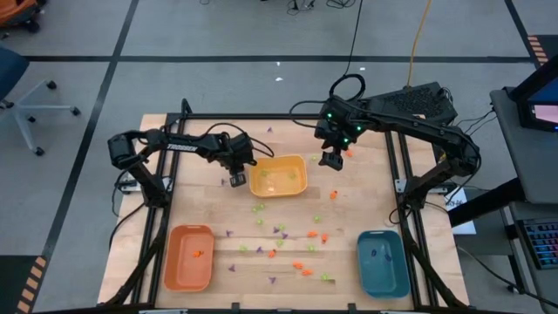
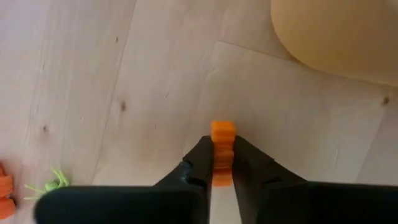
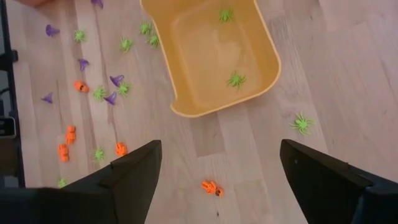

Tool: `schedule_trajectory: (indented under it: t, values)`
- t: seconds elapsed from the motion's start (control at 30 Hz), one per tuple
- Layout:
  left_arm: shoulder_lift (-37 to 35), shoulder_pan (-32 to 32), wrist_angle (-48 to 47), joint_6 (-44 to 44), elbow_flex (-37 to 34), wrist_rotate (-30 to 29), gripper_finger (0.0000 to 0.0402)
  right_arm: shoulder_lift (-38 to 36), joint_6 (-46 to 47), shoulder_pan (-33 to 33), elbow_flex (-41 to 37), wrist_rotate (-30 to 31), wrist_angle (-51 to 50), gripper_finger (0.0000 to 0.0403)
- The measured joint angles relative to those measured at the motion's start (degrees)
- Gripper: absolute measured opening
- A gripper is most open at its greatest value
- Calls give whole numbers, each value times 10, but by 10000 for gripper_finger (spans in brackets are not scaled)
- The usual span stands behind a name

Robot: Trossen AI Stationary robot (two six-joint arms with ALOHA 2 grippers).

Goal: Sort Halloween decoration
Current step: Put the orange skeleton toy into the orange bin

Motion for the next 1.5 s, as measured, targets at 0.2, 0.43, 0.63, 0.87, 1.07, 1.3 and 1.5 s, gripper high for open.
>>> schedule_trajectory:
  t: [0.2,0.43,0.63,0.87,1.07,1.3,1.5]
  values:
    - [-2,1,-14,-60,12,-4,12,0,29,0,0,0,17,313]
    - [-47,1,-45,-61,42,10,15,0,61,0,0,0,17,313]
    - [-118,1,-79,-62,60,17,15,0,100,0,0,0,27,313]
    - [-211,-1,-102,-117,66,31,15,0,163,0,0,0,66,313]
    - [-292,-18,-90,-205,65,70,15,0,202,10,0,2,96,313]
    - [-372,-56,-12,-285,65,100,15,0,214,38,0,11,106,313]
    - [-419,-88,56,-342,65,107,15,0,270,72,0,67,140,313]
